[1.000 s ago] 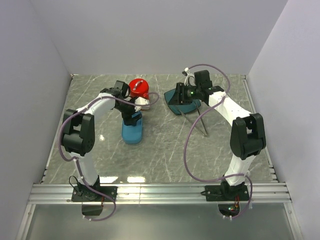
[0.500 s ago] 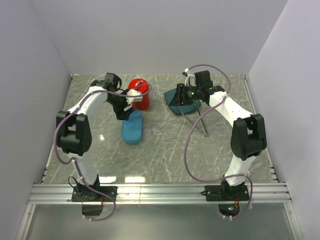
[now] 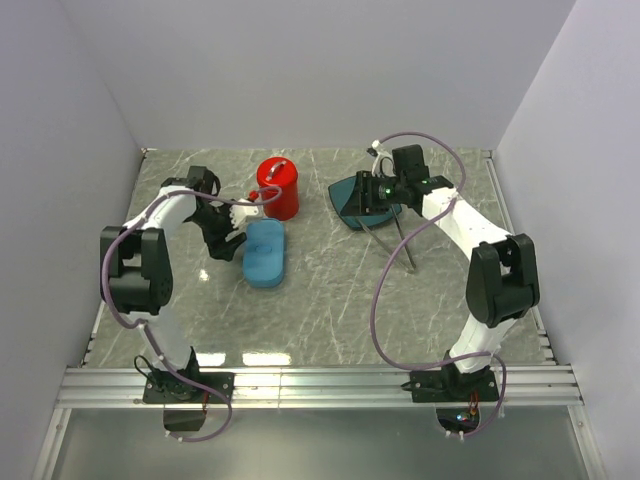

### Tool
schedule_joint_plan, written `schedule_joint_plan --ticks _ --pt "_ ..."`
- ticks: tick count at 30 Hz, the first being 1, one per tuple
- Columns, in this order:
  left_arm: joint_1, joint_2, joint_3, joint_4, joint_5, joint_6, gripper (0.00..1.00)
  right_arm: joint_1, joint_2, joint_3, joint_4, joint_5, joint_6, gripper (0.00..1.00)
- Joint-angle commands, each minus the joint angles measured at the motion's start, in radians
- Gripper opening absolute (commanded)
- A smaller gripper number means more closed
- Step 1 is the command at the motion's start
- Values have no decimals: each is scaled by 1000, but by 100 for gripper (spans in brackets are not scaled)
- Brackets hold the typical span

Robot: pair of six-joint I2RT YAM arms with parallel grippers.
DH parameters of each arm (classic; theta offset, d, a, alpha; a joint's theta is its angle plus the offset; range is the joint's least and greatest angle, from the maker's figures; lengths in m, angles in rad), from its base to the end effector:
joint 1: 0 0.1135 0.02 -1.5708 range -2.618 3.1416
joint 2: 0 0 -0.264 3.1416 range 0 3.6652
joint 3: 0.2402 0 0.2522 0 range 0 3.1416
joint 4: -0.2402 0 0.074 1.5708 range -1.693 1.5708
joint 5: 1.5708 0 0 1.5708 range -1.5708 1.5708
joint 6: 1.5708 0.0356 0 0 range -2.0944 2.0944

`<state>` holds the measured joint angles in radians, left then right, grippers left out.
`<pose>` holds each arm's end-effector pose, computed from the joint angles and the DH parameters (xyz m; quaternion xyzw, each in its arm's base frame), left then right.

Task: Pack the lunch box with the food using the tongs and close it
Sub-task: Move the lunch box

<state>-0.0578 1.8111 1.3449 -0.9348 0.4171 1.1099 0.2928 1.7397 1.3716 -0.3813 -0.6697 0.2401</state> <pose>0.3452 -0.0344 0.2084 0.5520 0.8036 -0.1368 0.1753 0.3662 0.1335 0.2722 -0.1540 0.8622 0.3900 0.2844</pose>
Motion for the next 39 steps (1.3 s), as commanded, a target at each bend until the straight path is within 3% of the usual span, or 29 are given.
schedule_joint_plan --ticks 1,10,28,33,39 --pt "-23 25 10 36 21 53 83 -15 -58 -15 19 21 -18 54" --pt "-109 106 51 83 46 44 83 -44 -72 -31 12 24 -27 54" --pt "-165 174 161 126 103 -1 83 -64 -60 -26 10 16 -30 54" --pt "-171 136 166 122 103 -18 84 -66 -75 -11 -8 30 -47 54" --pt "-165 -16 68 128 112 -96 86 -78 -115 0 -59 44 -94 54"
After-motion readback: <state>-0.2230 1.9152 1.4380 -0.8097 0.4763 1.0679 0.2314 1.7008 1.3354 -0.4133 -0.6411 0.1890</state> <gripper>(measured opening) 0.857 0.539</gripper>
